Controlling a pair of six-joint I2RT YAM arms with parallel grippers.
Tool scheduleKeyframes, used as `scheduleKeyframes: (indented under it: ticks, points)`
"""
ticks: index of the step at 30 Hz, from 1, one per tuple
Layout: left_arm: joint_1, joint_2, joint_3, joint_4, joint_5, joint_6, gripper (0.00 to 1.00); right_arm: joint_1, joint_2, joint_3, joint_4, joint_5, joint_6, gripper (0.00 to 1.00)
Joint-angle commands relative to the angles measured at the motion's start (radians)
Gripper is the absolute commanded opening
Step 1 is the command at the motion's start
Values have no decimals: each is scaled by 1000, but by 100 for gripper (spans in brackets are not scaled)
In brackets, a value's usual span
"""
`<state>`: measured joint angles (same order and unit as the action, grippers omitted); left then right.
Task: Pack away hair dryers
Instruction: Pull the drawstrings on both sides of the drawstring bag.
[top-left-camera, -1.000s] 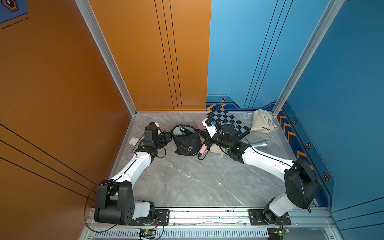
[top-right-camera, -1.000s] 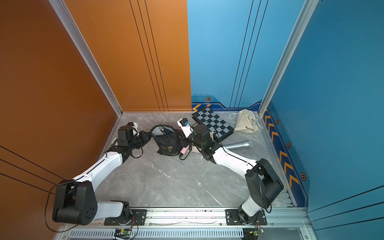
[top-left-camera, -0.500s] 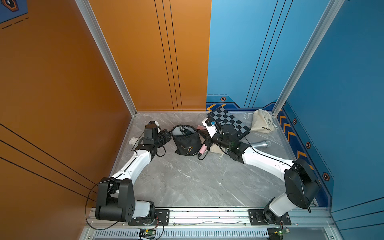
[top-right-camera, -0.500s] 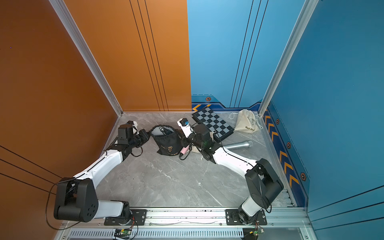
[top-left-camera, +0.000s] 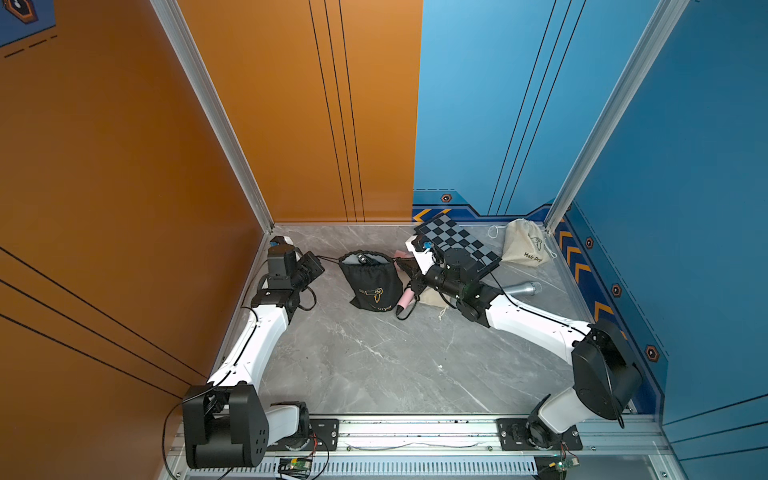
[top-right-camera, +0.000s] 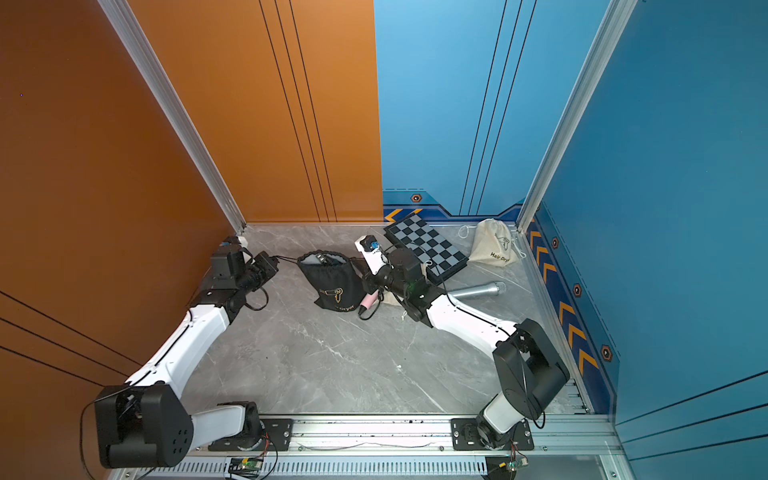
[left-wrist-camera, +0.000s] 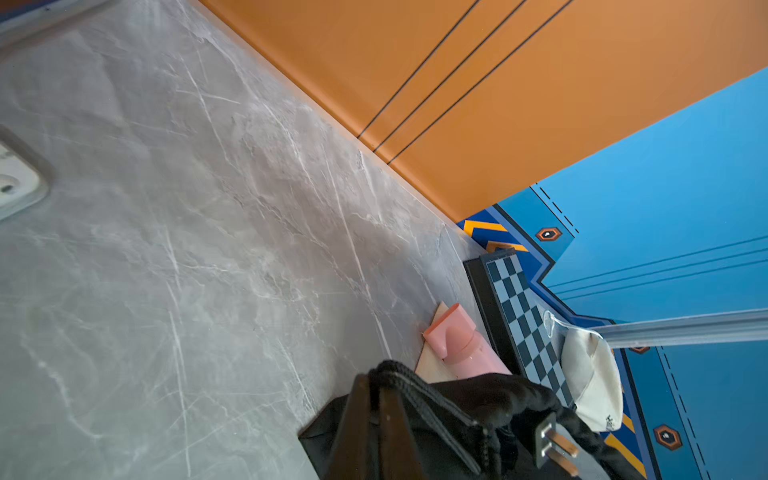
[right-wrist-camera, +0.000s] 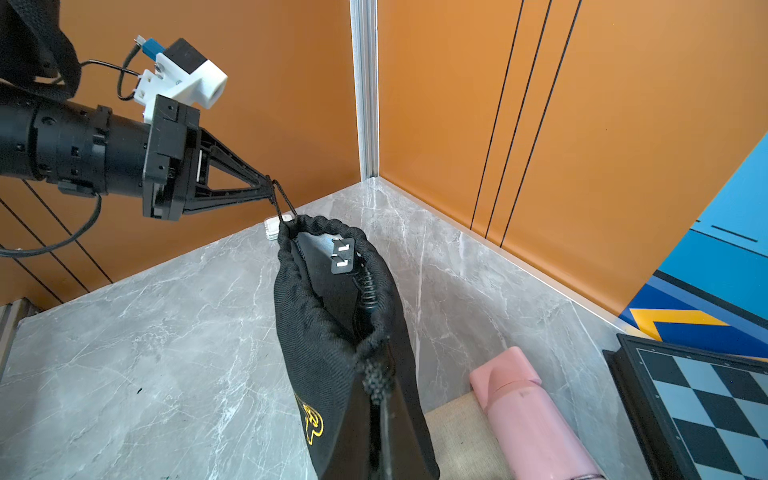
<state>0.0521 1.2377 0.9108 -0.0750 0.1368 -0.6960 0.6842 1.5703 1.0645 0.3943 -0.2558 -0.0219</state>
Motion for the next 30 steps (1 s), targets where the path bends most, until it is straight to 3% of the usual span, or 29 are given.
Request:
scheduleKeyframes:
  ticks: [1, 14, 30]
  points:
    - [41, -30, 14, -30, -52, 15, 0, -14, -36, 0, 6, 48, 16, 0]
    - [200, -51, 77, 15, -71, -63, 0, -78, -56, 83, -142, 215, -70, 0]
    - [399, -33, 96, 45, -5, -144, 0, -218, -42, 177, -211, 254, -79, 0]
